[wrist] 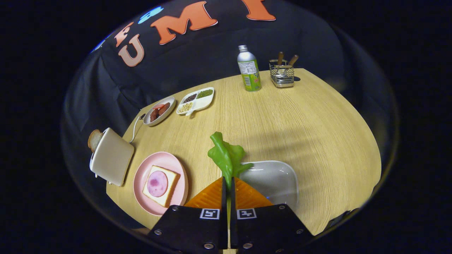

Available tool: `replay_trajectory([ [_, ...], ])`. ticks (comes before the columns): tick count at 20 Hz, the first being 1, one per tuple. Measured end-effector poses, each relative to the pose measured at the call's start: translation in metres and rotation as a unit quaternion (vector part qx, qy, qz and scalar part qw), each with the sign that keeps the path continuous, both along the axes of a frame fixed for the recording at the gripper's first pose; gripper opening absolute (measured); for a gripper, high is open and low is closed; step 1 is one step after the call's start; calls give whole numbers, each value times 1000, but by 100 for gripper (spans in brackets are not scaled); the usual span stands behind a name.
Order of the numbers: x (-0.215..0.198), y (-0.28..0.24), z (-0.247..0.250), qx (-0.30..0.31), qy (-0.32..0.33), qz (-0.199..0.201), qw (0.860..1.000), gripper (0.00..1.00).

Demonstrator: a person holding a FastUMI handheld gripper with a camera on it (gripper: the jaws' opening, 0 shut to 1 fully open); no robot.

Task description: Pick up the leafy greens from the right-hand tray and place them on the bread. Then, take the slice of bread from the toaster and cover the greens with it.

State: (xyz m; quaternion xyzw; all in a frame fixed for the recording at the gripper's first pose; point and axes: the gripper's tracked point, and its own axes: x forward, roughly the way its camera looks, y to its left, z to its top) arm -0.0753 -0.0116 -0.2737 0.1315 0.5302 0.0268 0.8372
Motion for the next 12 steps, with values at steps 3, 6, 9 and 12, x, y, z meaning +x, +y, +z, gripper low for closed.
replay_trajectory([
  [3, 5, 20, 15, 18, -17, 17, 1000, 3],
  [6, 10, 43, 25, 27, -30, 43, 998, 3],
  [9, 12, 64, 29, 35, -36, 64, 997, 3],
  [12, 13, 83, 30, 43, -37, 83, 995, 3],
])
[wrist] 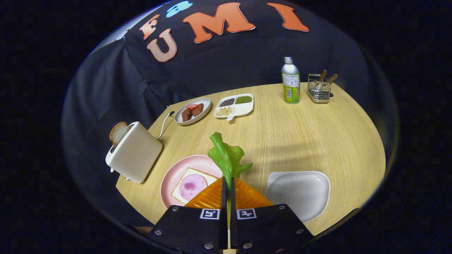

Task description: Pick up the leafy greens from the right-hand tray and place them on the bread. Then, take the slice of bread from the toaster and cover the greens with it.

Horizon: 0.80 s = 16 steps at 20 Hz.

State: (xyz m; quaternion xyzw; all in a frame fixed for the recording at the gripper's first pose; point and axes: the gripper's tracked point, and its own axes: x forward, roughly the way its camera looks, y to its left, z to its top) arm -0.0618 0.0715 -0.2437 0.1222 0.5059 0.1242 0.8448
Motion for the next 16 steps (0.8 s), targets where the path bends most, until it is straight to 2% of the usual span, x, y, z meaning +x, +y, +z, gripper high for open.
replay_trajectory([
  [6, 0, 41, -8, 13, -2, 48, 999, 3],
  [16, -7, 77, -30, 12, 29, 85, 996, 3],
])
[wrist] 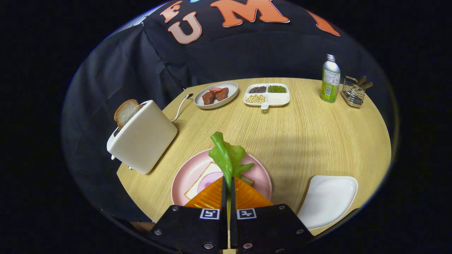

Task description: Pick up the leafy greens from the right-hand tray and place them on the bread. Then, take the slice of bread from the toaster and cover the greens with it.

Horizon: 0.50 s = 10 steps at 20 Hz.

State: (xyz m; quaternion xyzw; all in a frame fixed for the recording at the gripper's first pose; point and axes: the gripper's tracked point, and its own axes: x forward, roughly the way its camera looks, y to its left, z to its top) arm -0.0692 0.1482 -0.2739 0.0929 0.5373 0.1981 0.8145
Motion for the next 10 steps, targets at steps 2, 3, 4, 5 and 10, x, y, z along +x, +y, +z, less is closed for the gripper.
replay_trajectory([
  [2, -6, 10, -3, 6, 15, 8, 1000, 3],
  [3, -9, 16, -5, 8, 22, 14, 1000, 3],
  [4, -8, 18, -9, 7, 26, 15, 1000, 3],
  [5, -8, 22, -12, 7, 30, 17, 999, 3],
  [10, -14, 30, -25, -17, 39, 39, 998, 10],
])
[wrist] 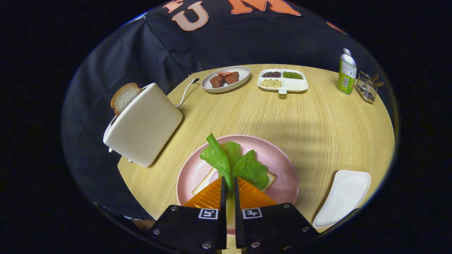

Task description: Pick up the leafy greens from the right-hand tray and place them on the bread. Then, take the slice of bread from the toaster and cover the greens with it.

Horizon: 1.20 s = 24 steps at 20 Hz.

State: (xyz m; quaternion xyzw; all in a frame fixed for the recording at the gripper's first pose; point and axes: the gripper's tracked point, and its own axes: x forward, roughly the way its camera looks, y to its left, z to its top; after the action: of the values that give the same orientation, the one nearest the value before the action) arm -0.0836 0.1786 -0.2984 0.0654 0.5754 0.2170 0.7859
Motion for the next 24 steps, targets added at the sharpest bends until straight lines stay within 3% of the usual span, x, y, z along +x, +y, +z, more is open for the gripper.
replay_trajectory([
  [3, -5, 1, 1, -11, -2, 11, 1000, 15],
  [6, -4, 2, 8, -11, -7, 15, 1000, 32],
  [11, 6, 5, 25, -5, -25, 8, 1000, 45],
  [13, 14, 10, 37, 3, -37, 11, 999, 50],
  [18, 36, 33, 76, 27, -60, 12, 998, 72],
  [24, 63, 58, 107, 25, -68, 16, 997, 86],
])
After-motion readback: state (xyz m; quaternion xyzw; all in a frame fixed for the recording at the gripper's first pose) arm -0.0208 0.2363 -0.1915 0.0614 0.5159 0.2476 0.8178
